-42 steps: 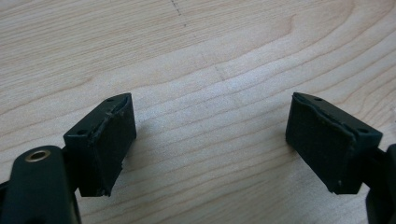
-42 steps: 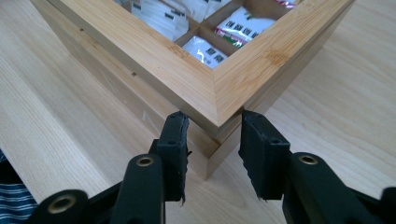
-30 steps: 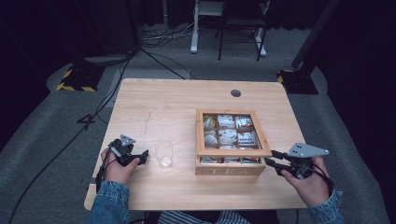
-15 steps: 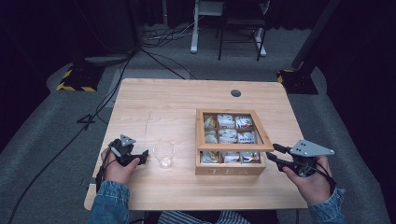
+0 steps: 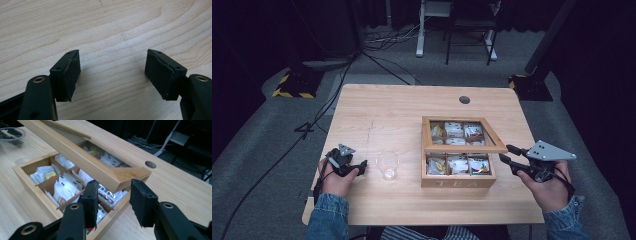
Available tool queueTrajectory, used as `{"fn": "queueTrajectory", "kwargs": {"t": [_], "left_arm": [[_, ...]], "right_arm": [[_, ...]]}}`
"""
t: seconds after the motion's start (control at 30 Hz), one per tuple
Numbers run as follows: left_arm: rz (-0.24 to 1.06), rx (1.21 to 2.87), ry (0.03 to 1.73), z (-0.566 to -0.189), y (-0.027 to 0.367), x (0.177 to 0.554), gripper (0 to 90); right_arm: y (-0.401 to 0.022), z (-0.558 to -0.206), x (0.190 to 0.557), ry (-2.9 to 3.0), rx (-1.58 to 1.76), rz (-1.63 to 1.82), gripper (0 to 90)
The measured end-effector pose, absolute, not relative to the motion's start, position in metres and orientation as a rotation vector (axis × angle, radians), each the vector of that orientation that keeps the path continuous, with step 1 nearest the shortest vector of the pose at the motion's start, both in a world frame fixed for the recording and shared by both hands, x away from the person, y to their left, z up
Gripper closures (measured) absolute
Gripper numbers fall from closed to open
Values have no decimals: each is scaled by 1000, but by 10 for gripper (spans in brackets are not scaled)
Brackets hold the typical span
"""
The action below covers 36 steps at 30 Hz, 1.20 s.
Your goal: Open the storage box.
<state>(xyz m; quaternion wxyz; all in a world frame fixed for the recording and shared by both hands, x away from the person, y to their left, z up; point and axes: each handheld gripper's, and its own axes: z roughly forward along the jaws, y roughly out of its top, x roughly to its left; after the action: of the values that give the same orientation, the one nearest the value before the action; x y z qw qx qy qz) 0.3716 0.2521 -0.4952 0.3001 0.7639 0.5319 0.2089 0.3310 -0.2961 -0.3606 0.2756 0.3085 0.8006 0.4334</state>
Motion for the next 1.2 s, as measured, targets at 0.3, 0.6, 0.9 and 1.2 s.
{"fn": "queueTrajectory", "kwargs": {"t": [0.3, 0.6, 0.9, 1.2], "left_arm": [[576, 1995, 1409, -484, 255, 359, 300], [572, 1971, 1419, -478, 257, 353, 301], [565, 1969, 1427, -463, 261, 345, 319], [576, 2010, 1325, -438, 245, 334, 318]], "right_arm": [[-293, -351, 342, 2125, 818, 1180, 600], [-293, -345, 350, 2086, 812, 1206, 605], [-291, -340, 356, 2034, 803, 1224, 605], [-290, -335, 361, 2011, 817, 1232, 604]]}}
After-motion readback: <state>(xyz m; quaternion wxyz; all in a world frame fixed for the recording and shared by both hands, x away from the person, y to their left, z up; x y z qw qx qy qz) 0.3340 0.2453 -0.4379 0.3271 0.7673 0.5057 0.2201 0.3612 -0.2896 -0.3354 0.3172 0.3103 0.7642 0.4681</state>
